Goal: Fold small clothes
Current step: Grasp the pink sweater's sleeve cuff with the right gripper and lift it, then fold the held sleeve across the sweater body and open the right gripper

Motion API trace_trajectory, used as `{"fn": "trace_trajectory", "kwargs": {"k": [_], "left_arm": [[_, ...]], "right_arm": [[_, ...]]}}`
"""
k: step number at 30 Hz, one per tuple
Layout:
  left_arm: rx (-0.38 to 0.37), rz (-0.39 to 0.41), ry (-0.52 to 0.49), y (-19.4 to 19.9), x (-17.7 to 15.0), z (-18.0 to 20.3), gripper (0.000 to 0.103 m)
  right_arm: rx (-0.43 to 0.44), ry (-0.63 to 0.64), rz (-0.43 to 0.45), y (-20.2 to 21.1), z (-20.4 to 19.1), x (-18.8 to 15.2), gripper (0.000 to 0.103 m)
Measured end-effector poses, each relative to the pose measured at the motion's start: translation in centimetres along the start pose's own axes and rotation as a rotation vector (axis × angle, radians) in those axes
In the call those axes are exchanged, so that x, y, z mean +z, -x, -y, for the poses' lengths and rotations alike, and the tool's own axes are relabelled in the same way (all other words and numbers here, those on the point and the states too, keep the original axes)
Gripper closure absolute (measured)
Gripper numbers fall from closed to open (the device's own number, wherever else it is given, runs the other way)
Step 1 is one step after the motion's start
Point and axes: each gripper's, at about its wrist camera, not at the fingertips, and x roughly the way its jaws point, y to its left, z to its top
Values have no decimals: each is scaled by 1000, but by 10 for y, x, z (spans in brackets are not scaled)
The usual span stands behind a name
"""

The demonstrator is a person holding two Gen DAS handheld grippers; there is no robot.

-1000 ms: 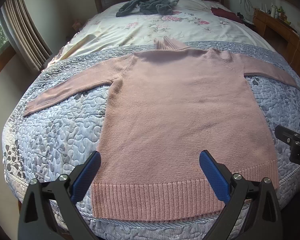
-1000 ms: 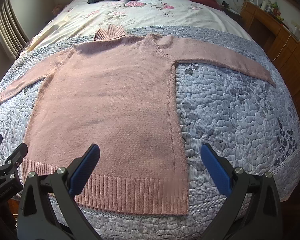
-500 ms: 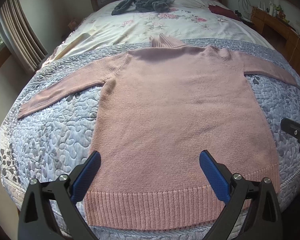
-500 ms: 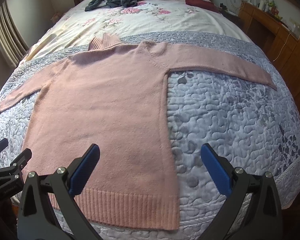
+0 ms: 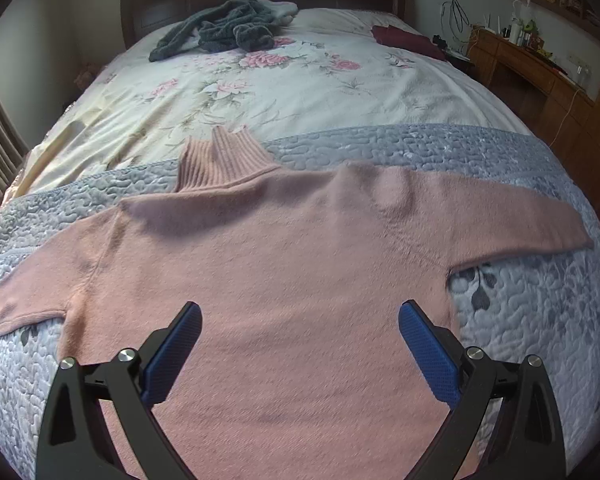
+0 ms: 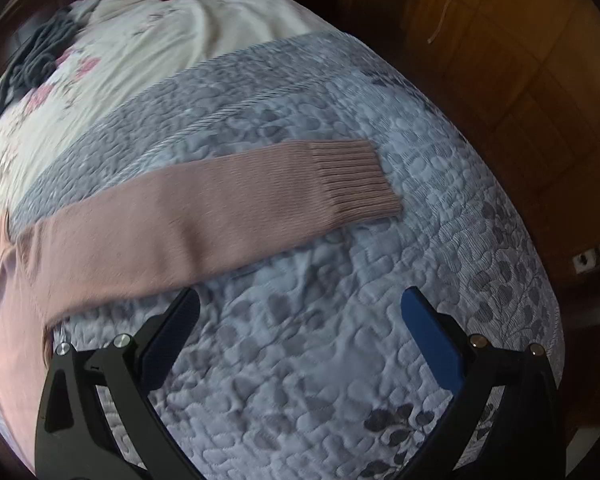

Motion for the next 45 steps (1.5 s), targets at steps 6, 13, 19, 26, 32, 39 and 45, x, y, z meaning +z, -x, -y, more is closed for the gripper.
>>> {"fn": "trace_trajectory", "kwargs": {"k": [6, 13, 19, 26, 32, 39, 45], "left_arm": [[-11, 23, 6, -33, 38, 36, 4], [2, 13, 4, -49, 46, 40, 4], [25, -6, 15, -61, 46, 28, 4], [20, -25, 40, -59, 39, 7, 4], [21, -56, 84, -60, 31, -29, 4], [18, -74, 127, -58, 22, -61, 4], [-7, -70, 149, -53, 21, -76, 4]], "right_arm": [[127, -108, -151, -67, 43, 41, 4], [151, -181, -206, -112, 58, 48, 8], [172, -161, -189, -108, 48, 56, 48], [251, -82, -117, -73, 0, 65, 95], [353, 74, -45, -28, -69, 50, 95], [499, 276, -36, -4, -176, 18, 95], [602, 424, -69, 8, -263, -16, 95]]}}
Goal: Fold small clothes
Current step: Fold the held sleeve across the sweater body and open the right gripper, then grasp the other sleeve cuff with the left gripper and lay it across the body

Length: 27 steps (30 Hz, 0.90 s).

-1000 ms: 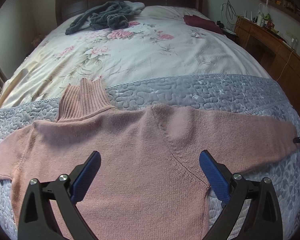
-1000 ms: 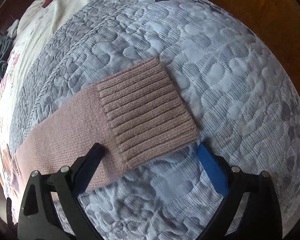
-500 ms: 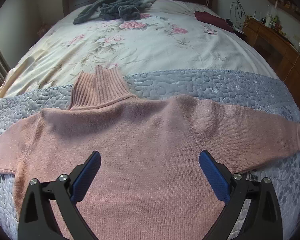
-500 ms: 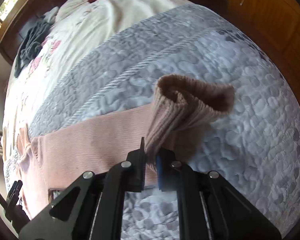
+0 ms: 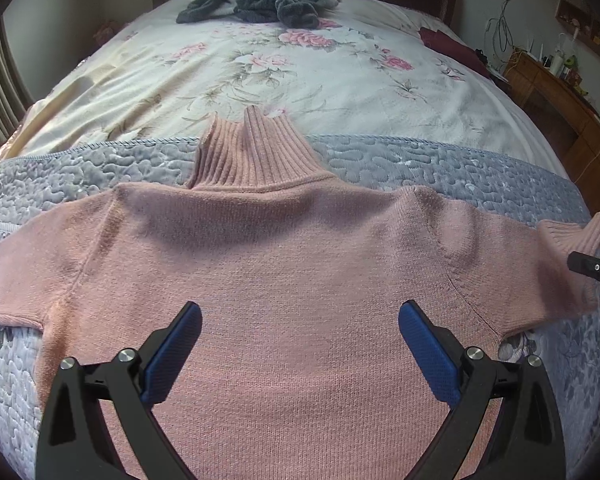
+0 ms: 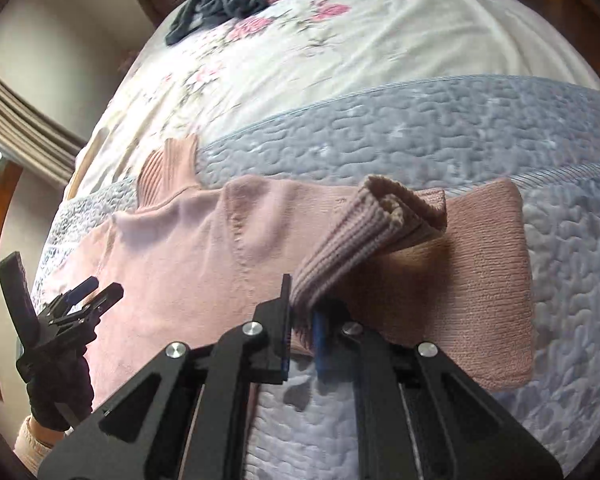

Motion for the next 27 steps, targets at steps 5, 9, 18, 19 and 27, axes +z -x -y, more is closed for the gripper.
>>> {"fn": "trace_trajectory", "kwargs": {"k": [5, 9, 18, 19, 27], "left_arm": [[-6, -12, 0, 0, 0, -8, 4], [-10, -22, -7, -3, -2, -9, 4], [-73, -69, -3, -14, -6, 6, 4], [-91, -80, -4, -16, -7, 11, 4], [-201, -203, 10, -52, -9, 63, 6]], "right_arm": [[-25, 81, -68, -39, -42, -5, 95], [-33, 87, -115, -61, -43, -11, 93], [186, 127, -214, -46, -41, -52, 59], [186, 123, -204, -39, -36, -56, 59], [134, 6, -90, 15, 25, -88, 59]]}}
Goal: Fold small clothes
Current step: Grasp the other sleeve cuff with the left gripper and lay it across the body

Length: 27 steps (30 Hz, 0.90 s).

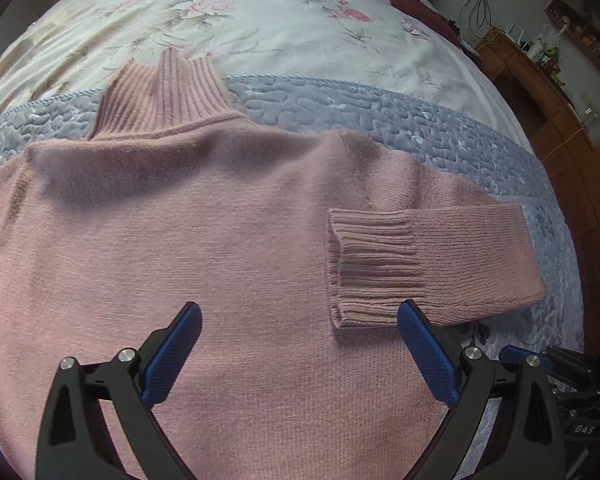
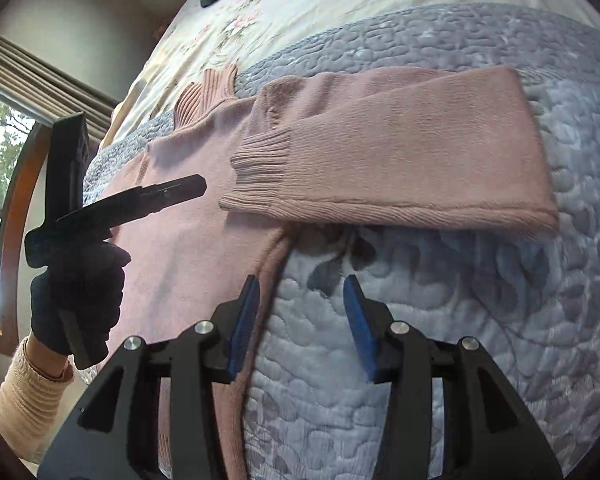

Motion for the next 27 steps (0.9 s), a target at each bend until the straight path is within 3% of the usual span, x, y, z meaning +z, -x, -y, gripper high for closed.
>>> {"fn": "trace_trajectory", "kwargs": {"k": [3, 5, 6, 7, 9, 11, 13, 19, 27], "left_arm": [[-53, -48, 28, -20, 2, 13, 19], [-112, -83, 48, -32, 3, 20, 41], [-122, -98, 58, -37, 3, 24, 41], [-104, -95, 59, -39, 3, 27, 43], [-81, -68, 39, -40, 5, 34, 60], [-115, -57, 57, -37, 6, 34, 81], [-140, -31, 86, -28, 5, 31, 87], [-104, 134, 31, 27, 3, 16, 89], [48, 231, 115, 78, 18, -86, 89]], "right_arm": [[-6, -30, 30, 8, 14, -14, 58], [0, -40, 28, 10, 22, -22, 58], [-9, -42, 27, 9, 25, -26, 58], [-24, -37, 26, 9, 26, -29, 58], [-36, -30, 28, 7, 28, -34, 60], [-30, -36, 35, 9, 29, -38, 60], [-32, -41, 43, 18, 35, -45, 60], [-66, -49, 64, 37, 36, -45, 57], [-52, -110, 88, 41, 30, -26, 55]]}}
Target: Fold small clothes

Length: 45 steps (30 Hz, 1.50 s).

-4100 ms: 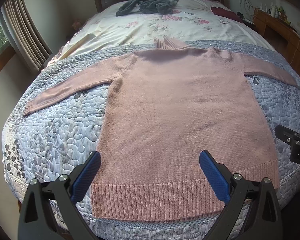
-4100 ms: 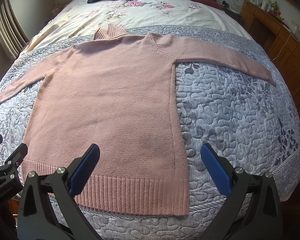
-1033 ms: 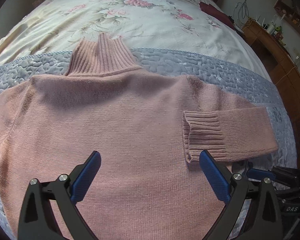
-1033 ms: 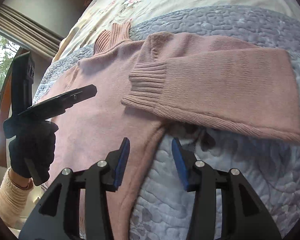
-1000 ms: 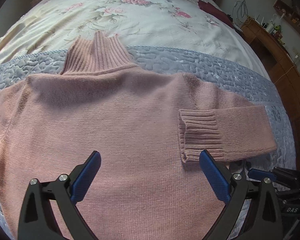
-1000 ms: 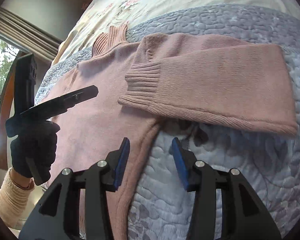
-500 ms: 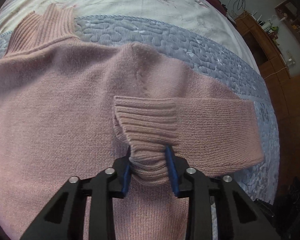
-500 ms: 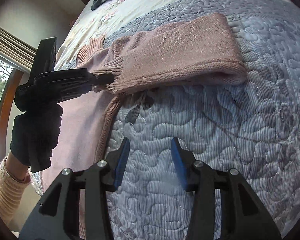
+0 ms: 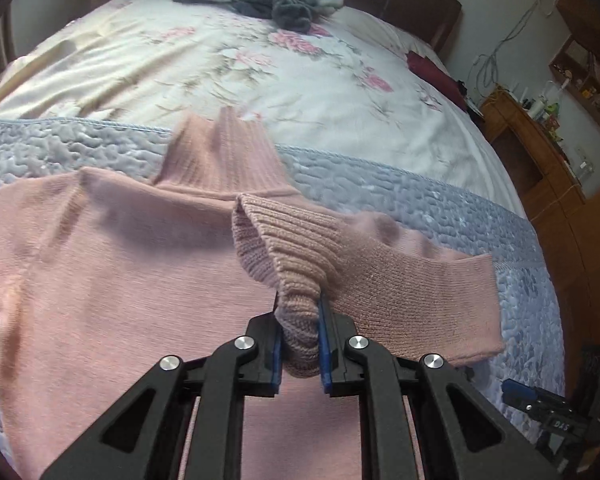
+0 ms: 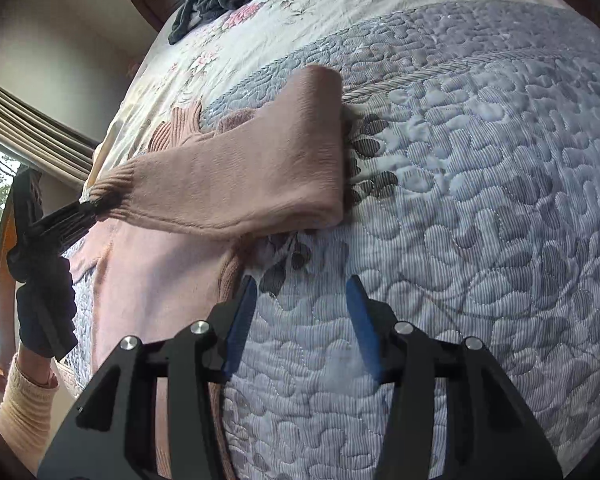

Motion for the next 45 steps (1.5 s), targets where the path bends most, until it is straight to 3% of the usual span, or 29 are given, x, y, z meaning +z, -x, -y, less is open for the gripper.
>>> {"fn": "trace_trajectory", "kwargs": {"k": [6, 12, 14, 16, 18, 22, 26, 29, 31, 33, 37, 40, 45], "left_arm": [[102, 35, 47, 14, 11, -77, 89], [84, -6, 63, -1, 7, -107, 89], [80, -17, 62, -8, 5, -108, 89], [88, -23, 60, -13, 3, -110, 89], [98, -30, 63, -18, 2, -114, 89], [111, -58, 76, -26, 2, -126, 88], [123, -67, 102, -21, 1, -141, 75], [161, -38, 116, -2, 3, -153, 74], [125, -57, 137, 7, 0, -158, 74], [72, -85, 163, 10, -6, -158, 73], [20, -119, 168, -3, -15, -143, 73], [64, -79, 119, -15, -11, -130, 73], [101, -125, 92, -47, -8, -132, 72]], "right_arm": [[15, -38, -14, -34, -24, 31, 47], [42, -82, -51, -70, -40, 58, 41], [31, -81, -78, -81, -42, 61, 46], [10, -71, -111, -91, -44, 61, 68], [-41, -48, -130, -100, -45, 59, 77], [-69, -33, -139, -105, -43, 55, 81], [-82, -25, -151, -106, -45, 58, 80], [-156, 39, -109, -91, -64, 60, 70], [-171, 83, -52, -77, -77, 62, 69], [-128, 96, -36, -72, -89, 67, 69], [-121, 138, -90, -96, -114, 73, 67], [-151, 157, -137, -119, -121, 72, 67], [-191, 154, -167, -145, -113, 66, 67]]}}
